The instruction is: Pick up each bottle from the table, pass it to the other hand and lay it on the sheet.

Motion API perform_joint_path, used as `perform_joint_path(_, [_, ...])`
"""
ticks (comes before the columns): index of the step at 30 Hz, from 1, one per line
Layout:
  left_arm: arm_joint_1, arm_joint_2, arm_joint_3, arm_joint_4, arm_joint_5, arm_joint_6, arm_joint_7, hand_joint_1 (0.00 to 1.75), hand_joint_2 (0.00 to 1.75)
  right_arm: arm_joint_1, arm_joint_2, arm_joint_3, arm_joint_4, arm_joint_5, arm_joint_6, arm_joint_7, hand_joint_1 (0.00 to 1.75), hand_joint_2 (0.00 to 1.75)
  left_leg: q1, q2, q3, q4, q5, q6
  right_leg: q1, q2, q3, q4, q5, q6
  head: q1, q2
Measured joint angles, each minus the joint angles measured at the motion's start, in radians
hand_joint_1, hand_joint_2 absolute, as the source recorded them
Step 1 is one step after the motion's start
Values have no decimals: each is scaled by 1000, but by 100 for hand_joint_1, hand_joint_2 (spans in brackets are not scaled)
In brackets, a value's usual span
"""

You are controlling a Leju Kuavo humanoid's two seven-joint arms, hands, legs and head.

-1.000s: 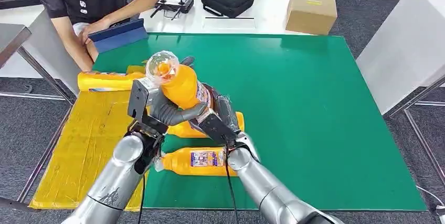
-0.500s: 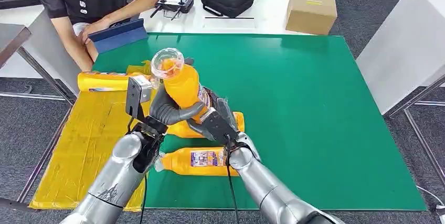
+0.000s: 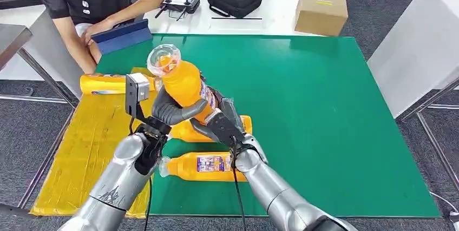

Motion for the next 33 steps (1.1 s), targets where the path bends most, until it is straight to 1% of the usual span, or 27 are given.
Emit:
perform_joint_path(15, [0,-8,0,0,-33,49,-20,175,175,-3,2,0,-1,0,-2,7,173,175,0,0,0,0,0,0,0,0,0,0,0,0,0,0])
perform_joint_path(16, [0,-8,0,0,-43,61,-25,175,175,-4,2,0,-1,0,-3,9,79,175,0,0,0,0,0,0,0,0,0,0,0,0,0,0])
perform_joint_path(17, [0,-8,0,0,-52,73,-31,175,175,-3,2,0,-3,0,-6,11,0,175,0,0,0,0,0,0,0,0,0,0,0,0,0,0])
perform_joint_path(19, [0,-8,2,-3,-86,115,-45,175,175,4,1,-1,-21,7,-13,22,0,175,0,0,0,0,0,0,0,0,0,0,0,0,0,0])
perform_joint_path(22, [8,-3,26,-25,-177,188,-58,175,175,41,-9,-2,-94,43,-41,54,0,175,0,0,0,0,0,0,0,0,0,0,0,0,0,0])
perform_joint_path(26, [31,24,111,-60,-307,284,-65,175,175,139,-65,-2,-268,111,-66,108,0,175,0,0,-1,0,0,0,0,0,0,0,0,0,0,0])
perform_joint_path(29, [48,40,181,-70,-345,285,-69,175,175,189,-105,-8,-378,137,-63,138,0,175,0,0,-1,0,0,0,0,0,-1,0,0,0,0,0])
perform_joint_path(33, [58,46,221,-81,-368,296,-71,175,175,223,-129,-8,-463,155,-65,144,0,175,0,-1,-1,0,0,0,0,0,0,0,0,0,0,0])
